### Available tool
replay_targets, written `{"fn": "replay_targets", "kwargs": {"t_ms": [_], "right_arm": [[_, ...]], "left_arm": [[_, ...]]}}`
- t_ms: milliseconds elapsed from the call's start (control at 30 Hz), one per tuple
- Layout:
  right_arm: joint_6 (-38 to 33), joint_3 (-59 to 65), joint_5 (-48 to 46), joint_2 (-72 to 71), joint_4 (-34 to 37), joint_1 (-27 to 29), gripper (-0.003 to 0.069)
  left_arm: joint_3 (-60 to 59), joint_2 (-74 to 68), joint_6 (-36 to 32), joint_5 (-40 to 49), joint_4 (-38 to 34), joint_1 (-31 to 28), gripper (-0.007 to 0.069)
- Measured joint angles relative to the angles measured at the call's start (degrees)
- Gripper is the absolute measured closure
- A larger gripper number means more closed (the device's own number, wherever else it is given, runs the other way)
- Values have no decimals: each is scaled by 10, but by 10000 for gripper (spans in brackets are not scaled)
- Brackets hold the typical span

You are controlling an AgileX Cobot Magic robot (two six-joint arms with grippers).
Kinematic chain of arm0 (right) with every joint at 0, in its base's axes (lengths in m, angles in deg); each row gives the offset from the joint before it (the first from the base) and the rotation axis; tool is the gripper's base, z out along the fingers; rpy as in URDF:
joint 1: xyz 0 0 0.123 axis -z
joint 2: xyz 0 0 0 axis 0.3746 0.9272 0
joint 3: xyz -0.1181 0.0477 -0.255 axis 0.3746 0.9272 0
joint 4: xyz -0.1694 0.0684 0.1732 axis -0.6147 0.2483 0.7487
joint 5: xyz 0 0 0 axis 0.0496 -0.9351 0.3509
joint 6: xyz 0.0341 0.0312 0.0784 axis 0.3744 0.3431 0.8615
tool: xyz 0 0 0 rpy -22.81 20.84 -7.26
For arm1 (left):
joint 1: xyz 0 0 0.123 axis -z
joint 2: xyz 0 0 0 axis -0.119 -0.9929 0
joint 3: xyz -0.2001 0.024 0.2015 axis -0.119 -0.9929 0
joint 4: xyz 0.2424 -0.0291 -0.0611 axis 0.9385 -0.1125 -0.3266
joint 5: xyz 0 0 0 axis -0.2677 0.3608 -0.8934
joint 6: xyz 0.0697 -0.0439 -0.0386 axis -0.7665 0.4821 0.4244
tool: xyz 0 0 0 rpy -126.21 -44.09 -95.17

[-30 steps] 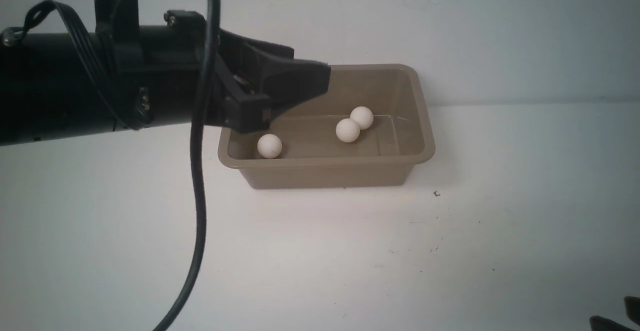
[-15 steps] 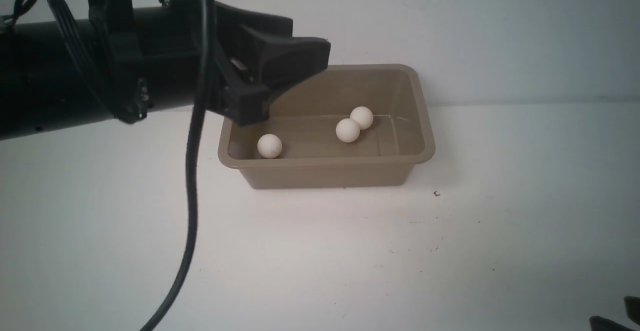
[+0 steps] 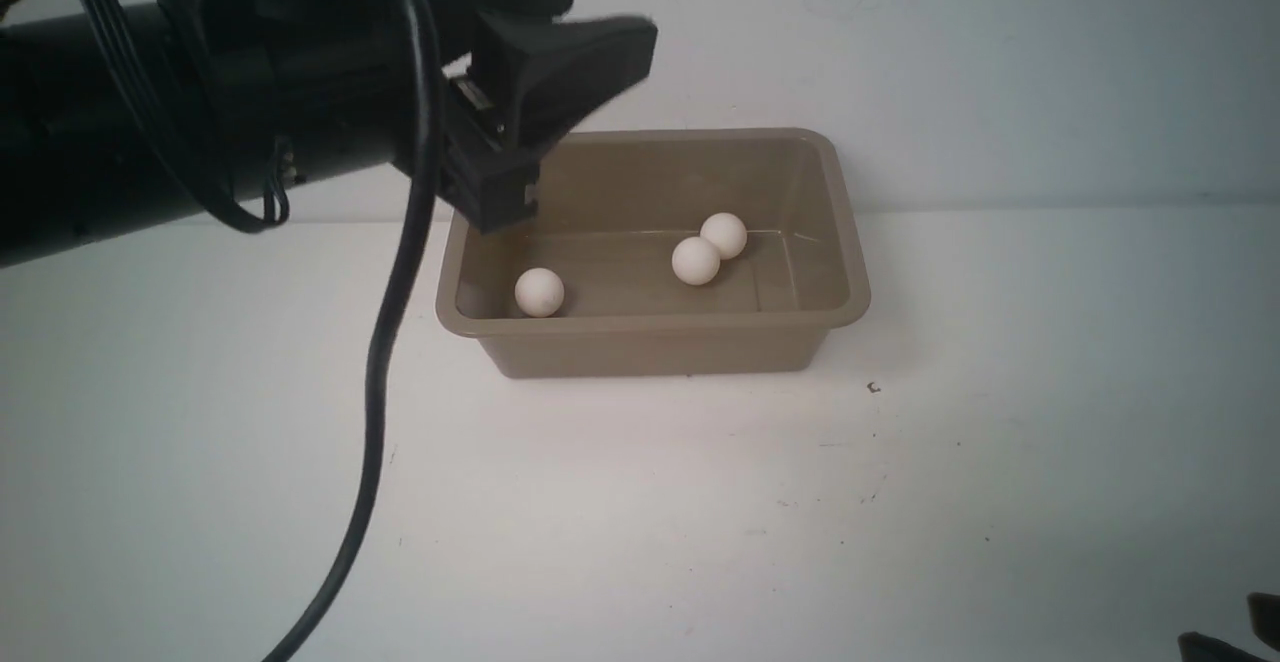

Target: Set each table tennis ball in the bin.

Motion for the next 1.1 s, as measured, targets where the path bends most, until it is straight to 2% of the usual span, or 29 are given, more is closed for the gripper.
{"fn": "replay_targets", "kwargs": {"t_ms": [133,367,700,800,967,1100], "right_arm": [[0,0,0,0,0,0,344],[0,0,0,0,0,0,344],[1,0,0,0,0,0,344],[1,0,0,0,0,0,344],[1,0,0,0,0,0,344],[1,0,0,0,0,0,344]], "left_arm": [[0,0,55,23,79,0,230],[0,0,80,25,119,11,230],[0,0,100,-23,149,46,230],[0,-1,129,-38,183,55,230],[0,-34,227,-102,259,87,230],[0,-63,238,-127,266,93,230]]}}
